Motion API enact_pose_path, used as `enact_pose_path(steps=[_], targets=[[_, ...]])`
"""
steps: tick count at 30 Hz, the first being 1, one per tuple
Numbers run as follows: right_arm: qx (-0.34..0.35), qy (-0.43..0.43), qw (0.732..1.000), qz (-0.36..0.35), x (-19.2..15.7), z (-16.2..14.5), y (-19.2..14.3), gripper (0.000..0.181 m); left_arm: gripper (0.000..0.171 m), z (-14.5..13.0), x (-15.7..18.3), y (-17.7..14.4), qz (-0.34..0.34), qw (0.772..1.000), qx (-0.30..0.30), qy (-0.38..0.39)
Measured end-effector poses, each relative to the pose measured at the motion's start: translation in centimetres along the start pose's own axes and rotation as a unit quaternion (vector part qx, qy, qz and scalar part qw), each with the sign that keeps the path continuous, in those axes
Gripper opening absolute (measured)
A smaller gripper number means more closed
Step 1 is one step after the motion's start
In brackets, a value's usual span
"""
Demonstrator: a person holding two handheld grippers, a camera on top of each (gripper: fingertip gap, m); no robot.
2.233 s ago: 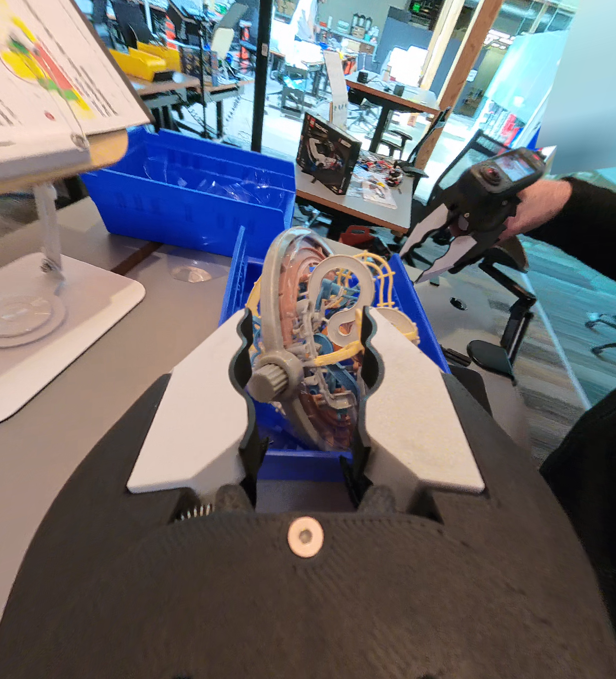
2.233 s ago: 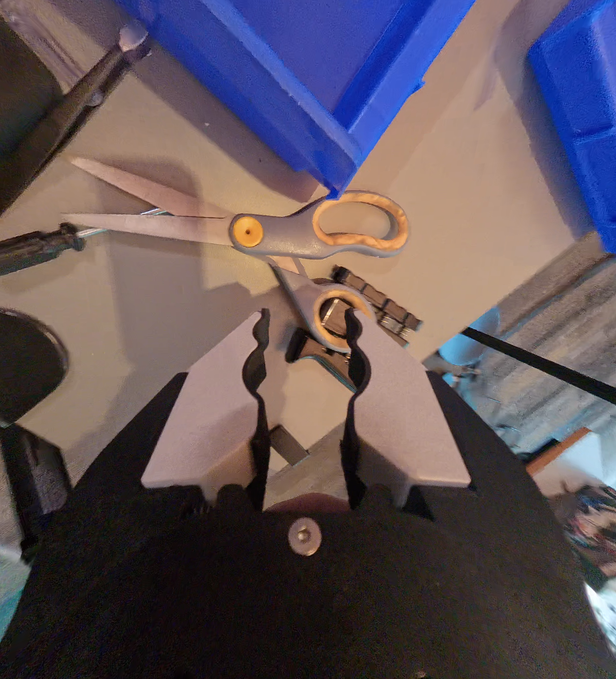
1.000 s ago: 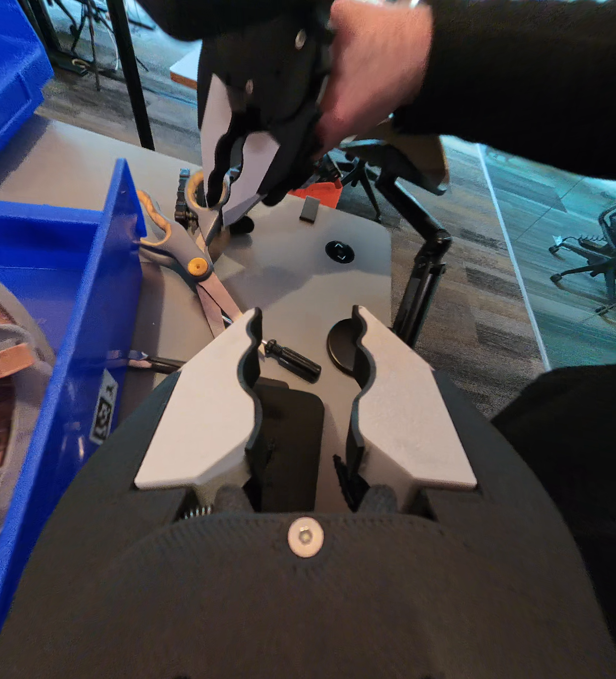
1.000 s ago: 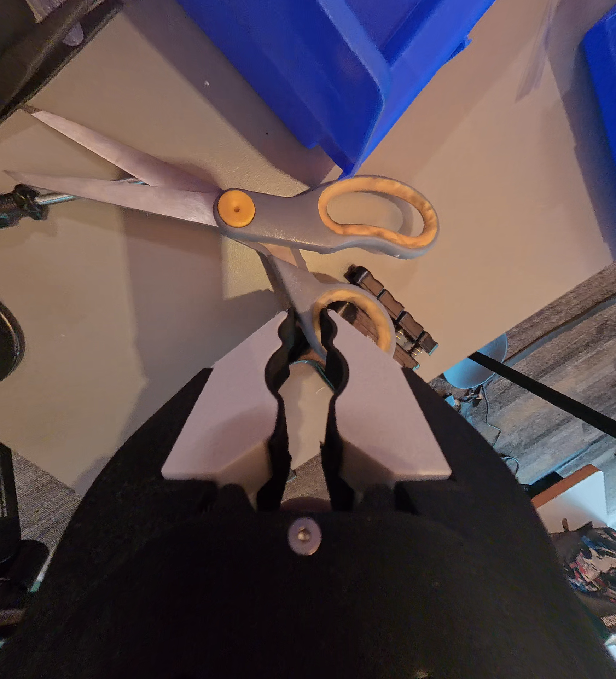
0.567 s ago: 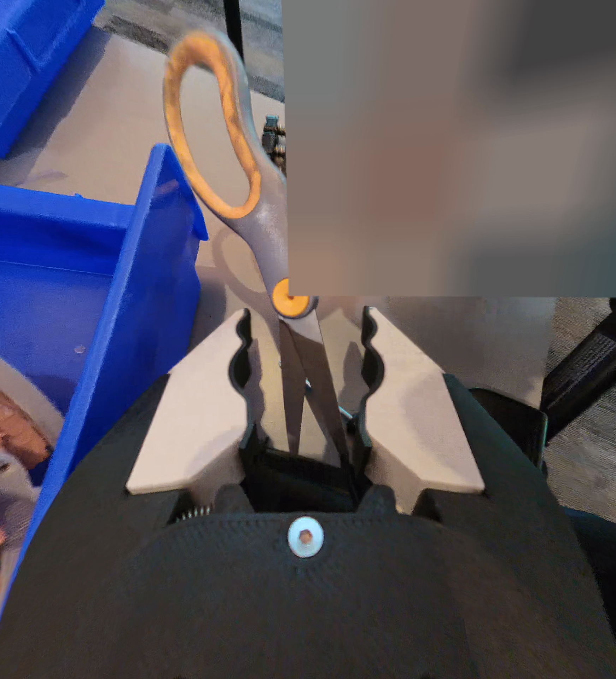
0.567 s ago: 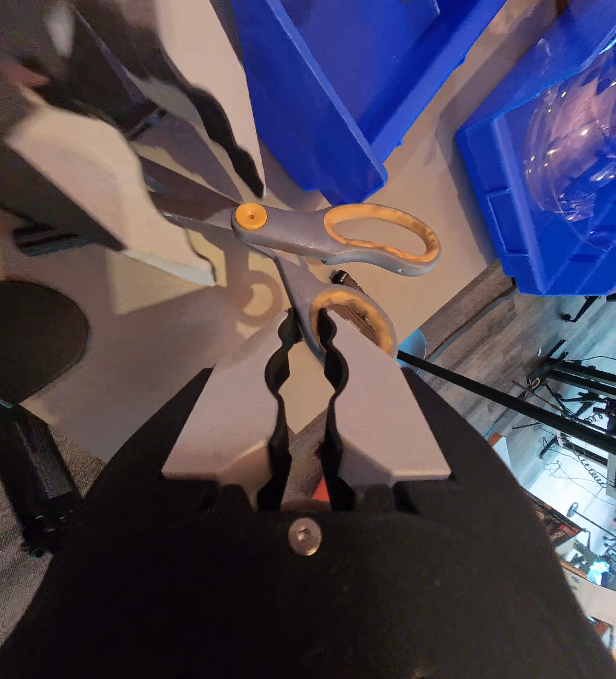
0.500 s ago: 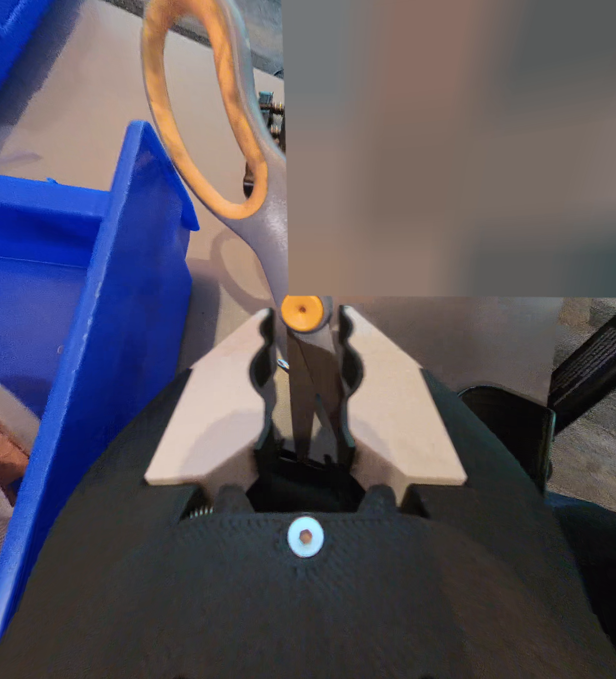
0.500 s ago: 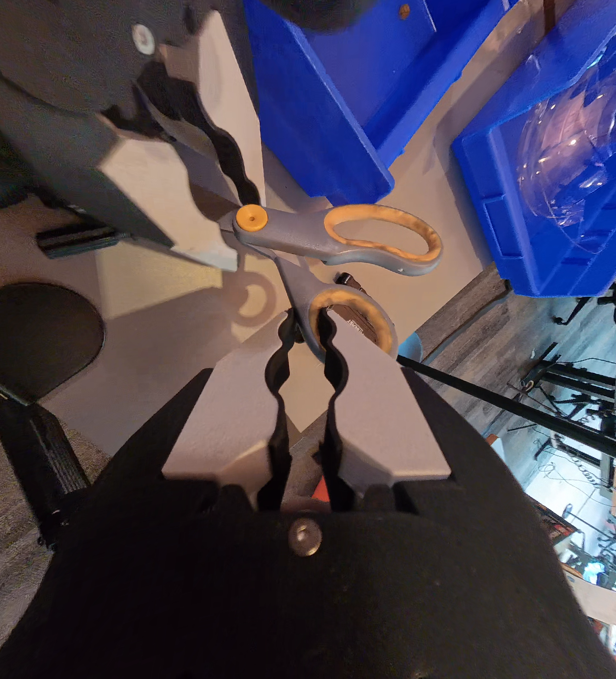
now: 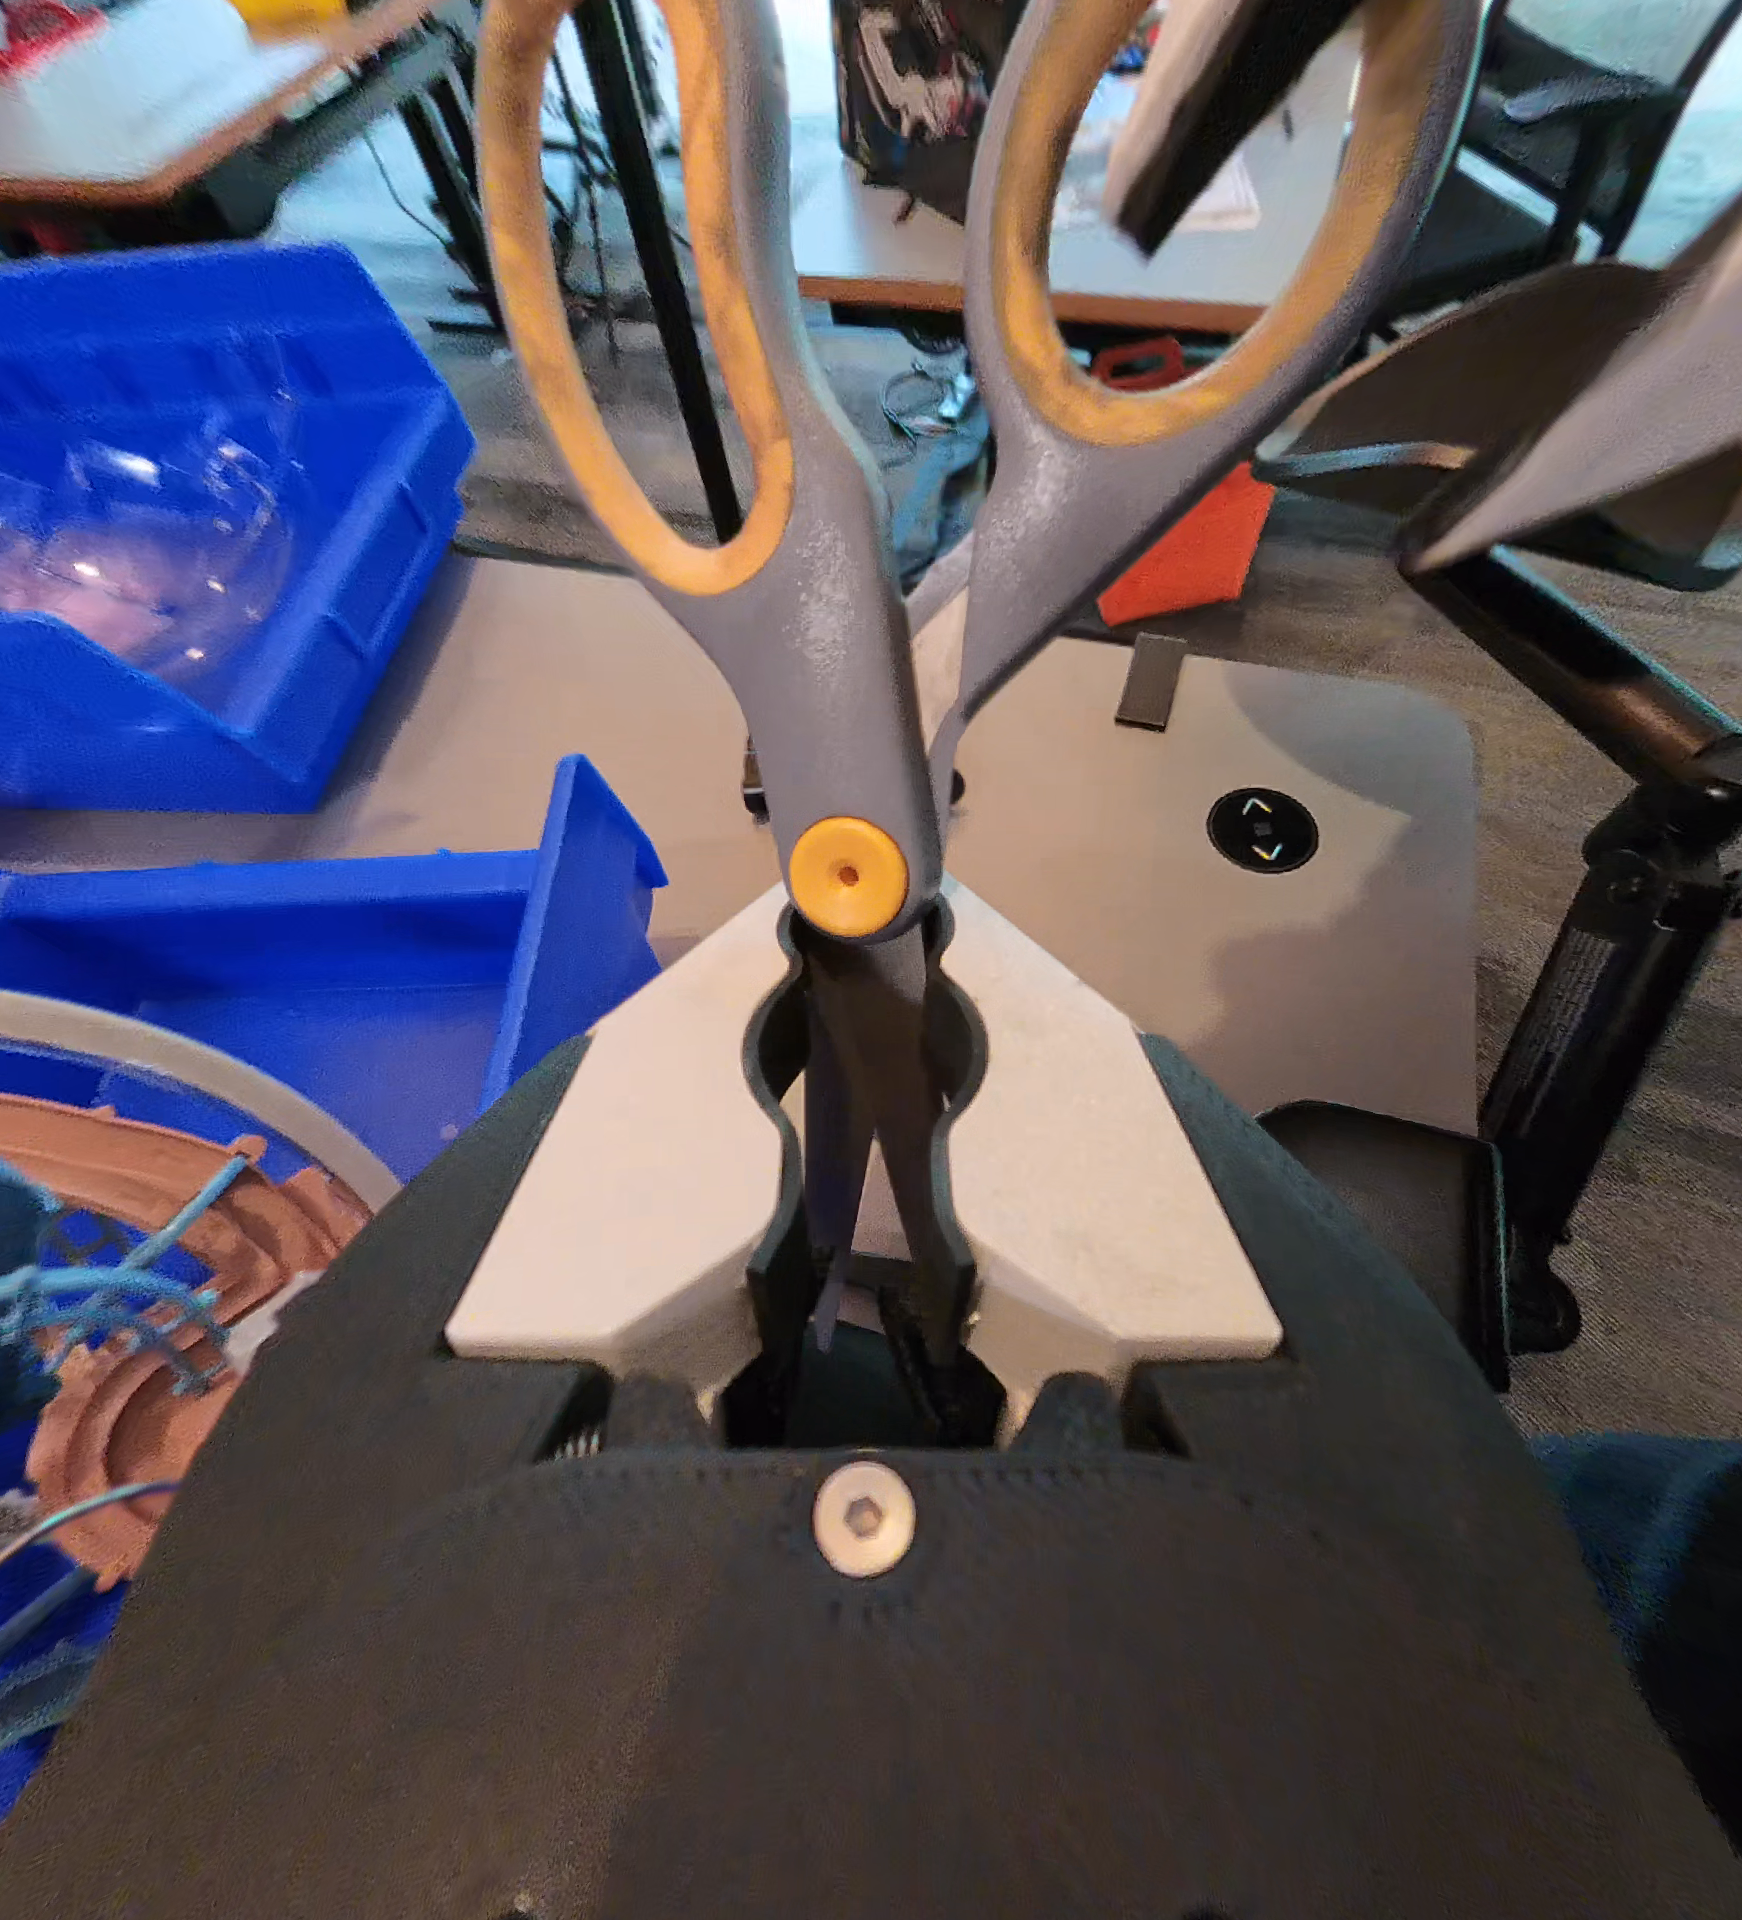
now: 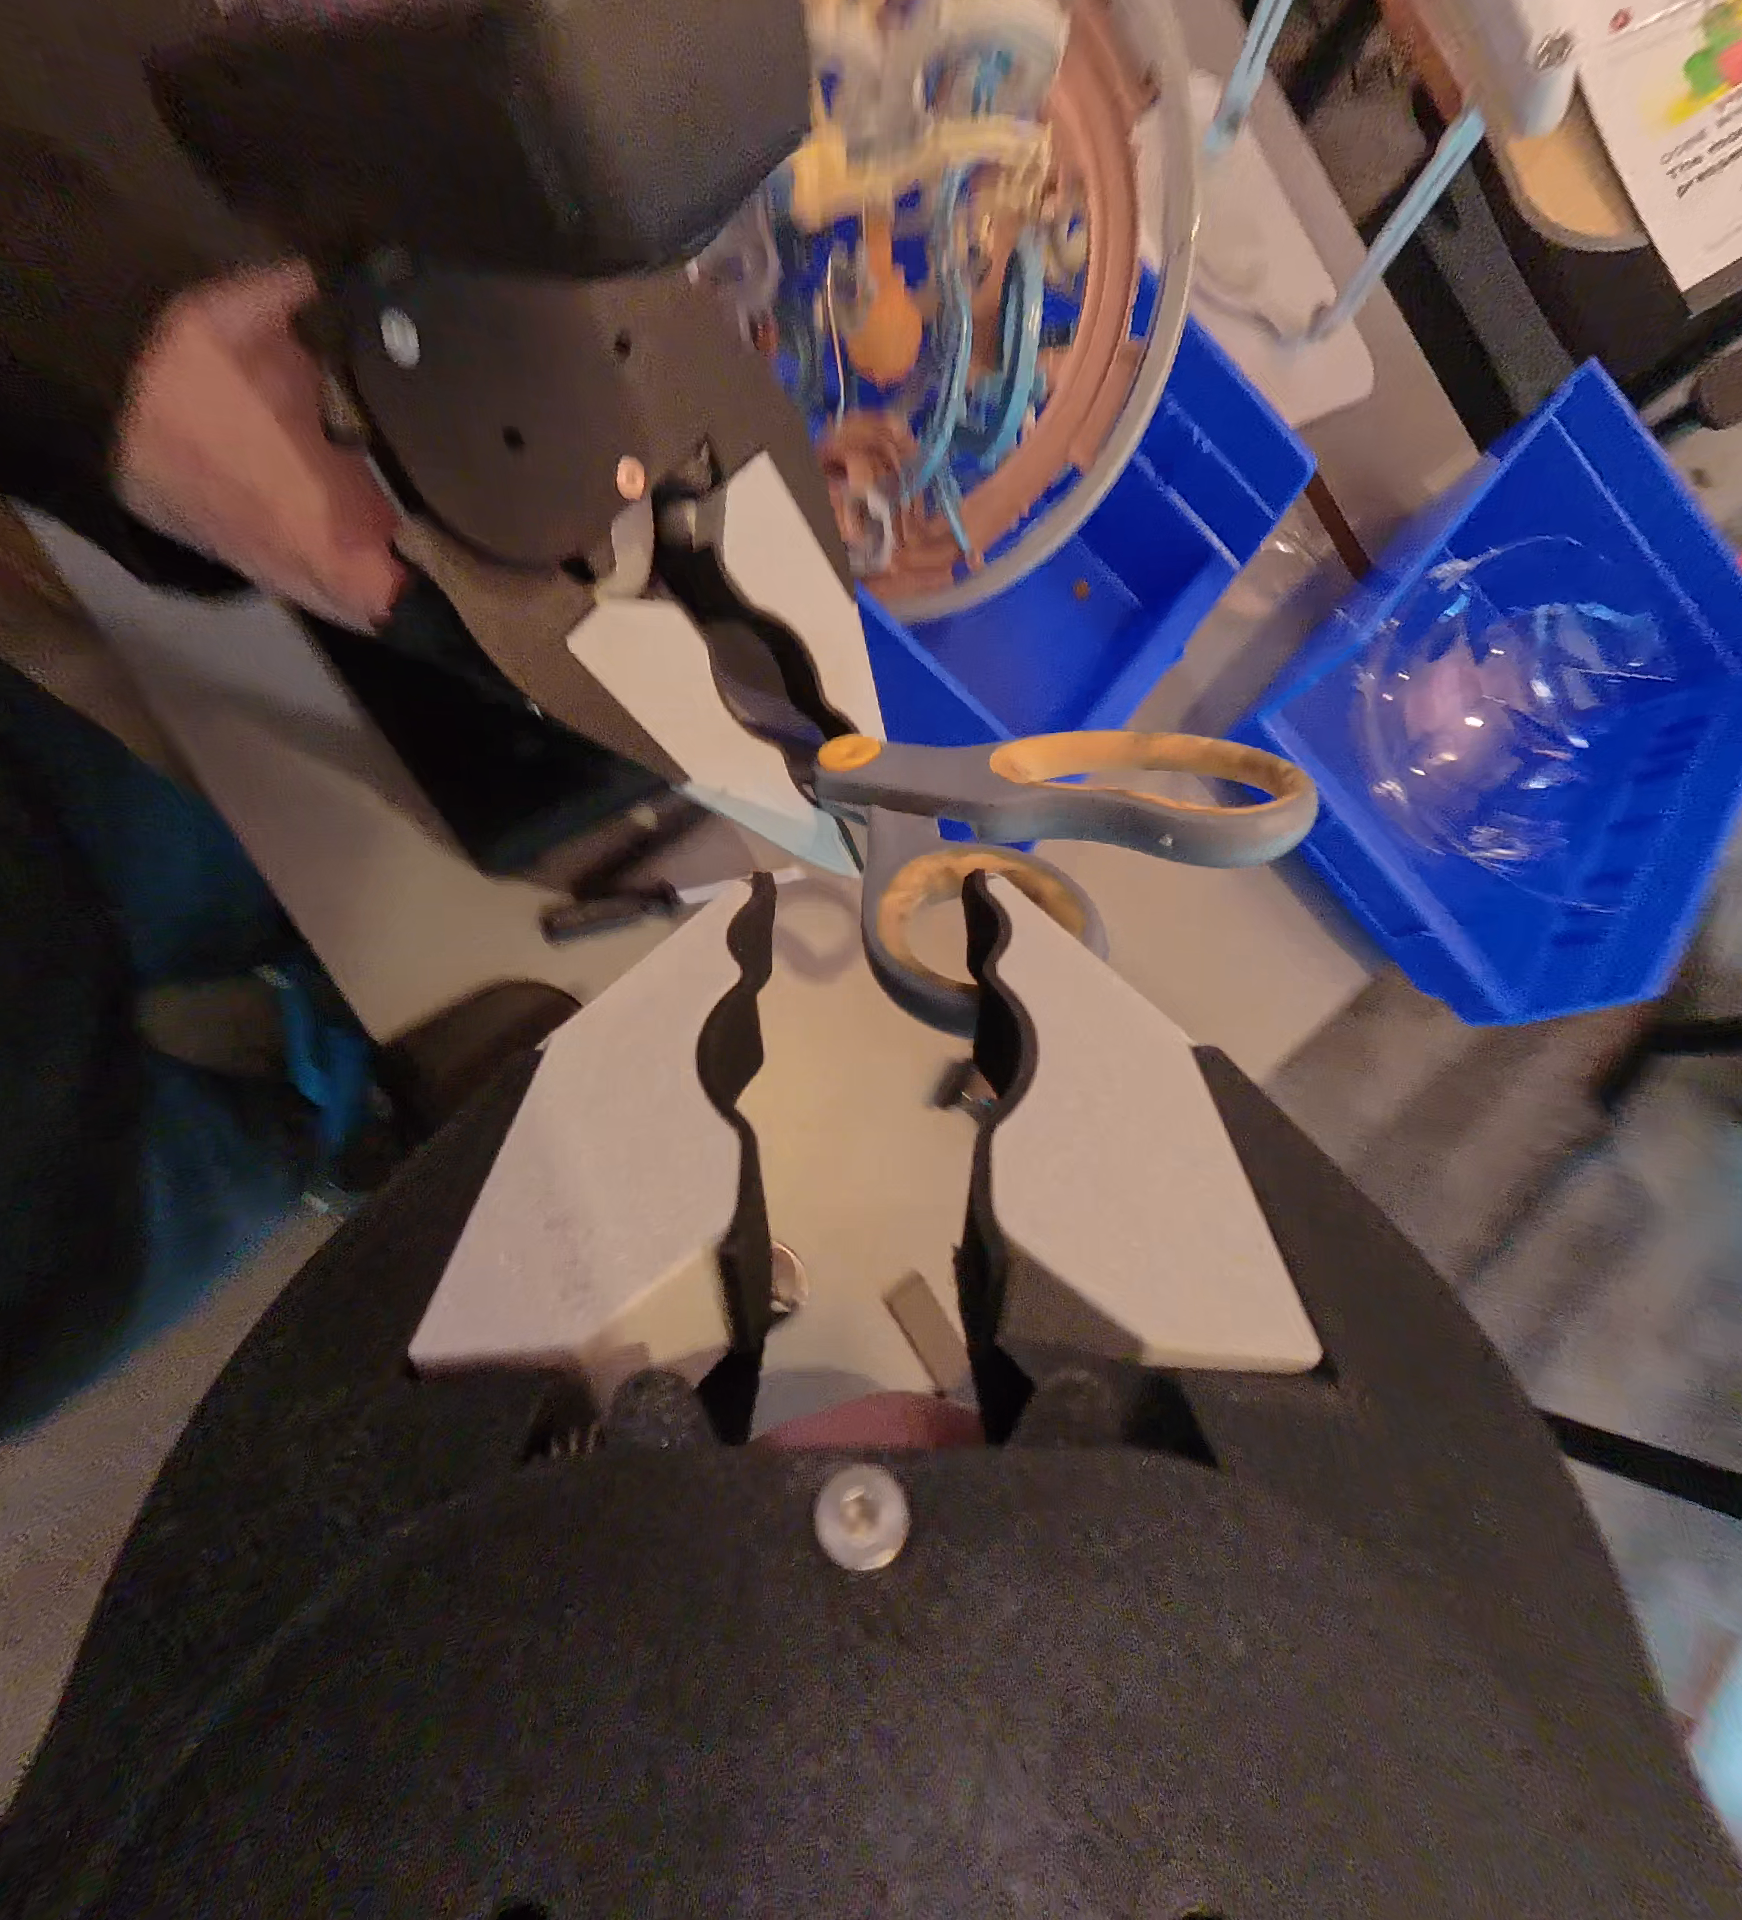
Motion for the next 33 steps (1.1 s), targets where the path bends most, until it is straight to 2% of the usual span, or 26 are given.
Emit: enact_pose_path(steps=[3, 5, 8, 11, 13, 15, 17, 18, 20, 24, 28, 32, 33], targets=[[0.11, 0.118, 0.985, 0.063, 0.9, 0.9, -1.8, 0.045, 0.014, 0.5, 0.8, -1.0, -0.039, 0.999, 0.033, -0.015], [0.181, 0.182, 0.963, 0.084, 1.9, 1.1, -3.4, 0.052, 0.013, 0.6, 0.7, -1.5, -0.04, 0.998, 0.038, -0.023], [0.264, 0.27, 0.92, 0.109, 3.1, 0.4, -5.1, 0.049, 0.013, 1.8, 0.6, -2.9, -0.086, 0.99, 0.085, -0.073], [0.283, 0.294, 0.904, 0.124, 2.7, 0.6, -3.9, 0.051, 0.013, 3.2, 1.2, -4.7, -0.136, 0.98, 0.125, -0.079], [0.324, 0.314, 0.876, 0.171, 2.0, 2.2, -2.9, 0.054, 0.013, 3.4, 2.0, -5.1, -0.169, 0.976, 0.116, -0.072], [0.344, 0.314, 0.866, 0.184, 1.5, 3.5, -1.6, 0.056, 0.013, 3.3, 2.9, -5.4, -0.195, 0.973, 0.109, -0.052], [0.359, 0.317, 0.853, 0.208, 1.0, 4.3, -0.9, 0.048, 0.011, 3.0, 3.4, -5.5, -0.208, 0.972, 0.101, -0.048], [0.371, 0.317, 0.844, 0.223, 0.7, 4.8, -0.9, 0.038, 0.011, 2.9, 3.6, -5.7, -0.219, 0.969, 0.099, -0.051], [0.394, 0.316, 0.831, 0.233, 0.1, 5.6, -0.8, 0.022, 0.006, 2.5, 3.5, -5.9, -0.211, 0.973, 0.088, -0.039], [0.407, 0.309, 0.826, 0.237, -0.4, 6.9, -0.5, 0.022, 0.006, 2.3, 3.0, -7.1, -0.209, 0.973, 0.09, -0.041], [0.448, 0.317, 0.801, 0.24, 0.5, 9.0, -1.0, 0.022, 0.007, 3.6, 1.6, -9.1, -0.193, 0.974, 0.109, -0.048], [0.475, 0.318, 0.792, 0.216, 3.2, 10.9, -1.4, 0.022, 0.045, 4.6, -2.2, -12.3, -0.136, 0.98, 0.13, -0.062], [0.479, 0.316, 0.792, 0.209, 4.0, 11.3, -1.4, 0.022, 0.049, 4.5, -3.6, -13.2, -0.113, 0.983, 0.129, -0.059]])
Point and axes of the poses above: each gripper's, where its closed fingertips meet, y out along the fingers, z out of its top, x = y × z across the jaws, the point moved 3 cm from there along -y, back along the fingers, and after that the axes turned 2 degrees about -y, right-handed, at the moved point
